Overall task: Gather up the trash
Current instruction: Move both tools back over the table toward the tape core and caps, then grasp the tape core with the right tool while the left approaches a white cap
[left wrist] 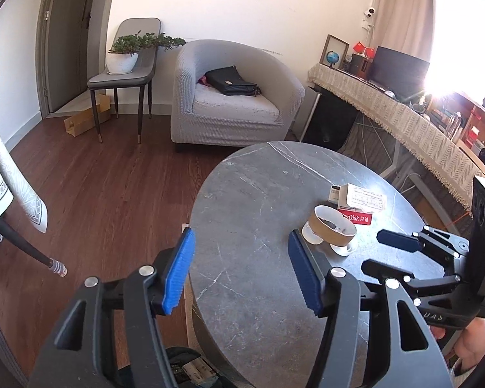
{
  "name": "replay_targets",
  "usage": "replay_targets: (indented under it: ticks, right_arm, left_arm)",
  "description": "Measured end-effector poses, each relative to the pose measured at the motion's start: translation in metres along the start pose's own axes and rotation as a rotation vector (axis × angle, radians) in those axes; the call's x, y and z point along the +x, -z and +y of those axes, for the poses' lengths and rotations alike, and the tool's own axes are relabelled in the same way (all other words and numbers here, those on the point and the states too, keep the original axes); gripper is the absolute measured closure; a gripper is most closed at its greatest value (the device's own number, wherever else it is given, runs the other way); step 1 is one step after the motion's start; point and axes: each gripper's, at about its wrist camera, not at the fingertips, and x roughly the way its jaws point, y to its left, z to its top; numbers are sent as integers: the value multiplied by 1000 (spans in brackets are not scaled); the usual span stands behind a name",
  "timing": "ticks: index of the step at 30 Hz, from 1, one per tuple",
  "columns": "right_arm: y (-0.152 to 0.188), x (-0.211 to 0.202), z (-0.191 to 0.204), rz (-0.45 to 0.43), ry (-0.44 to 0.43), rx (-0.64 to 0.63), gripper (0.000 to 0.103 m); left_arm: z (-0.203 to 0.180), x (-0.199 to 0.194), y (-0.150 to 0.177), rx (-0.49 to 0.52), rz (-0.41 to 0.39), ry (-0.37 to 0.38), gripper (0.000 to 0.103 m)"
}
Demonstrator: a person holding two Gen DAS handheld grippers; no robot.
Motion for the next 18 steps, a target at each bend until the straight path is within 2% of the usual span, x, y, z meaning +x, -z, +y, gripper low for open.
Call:
replay_targets:
  ticks: [6, 15, 18]
  right_arm:
    - [-11, 19, -5, 23, -16, 16, 51]
    - [-20, 40, -6, 67, 0, 23, 51]
    - [-21, 42, -4, 77, 8, 14, 59]
  left_arm:
    - [-13, 21, 6, 33, 57, 22, 40]
    - [-23, 27, 16, 70, 108, 69, 41]
    - [-26, 29, 19, 82, 122, 82, 42]
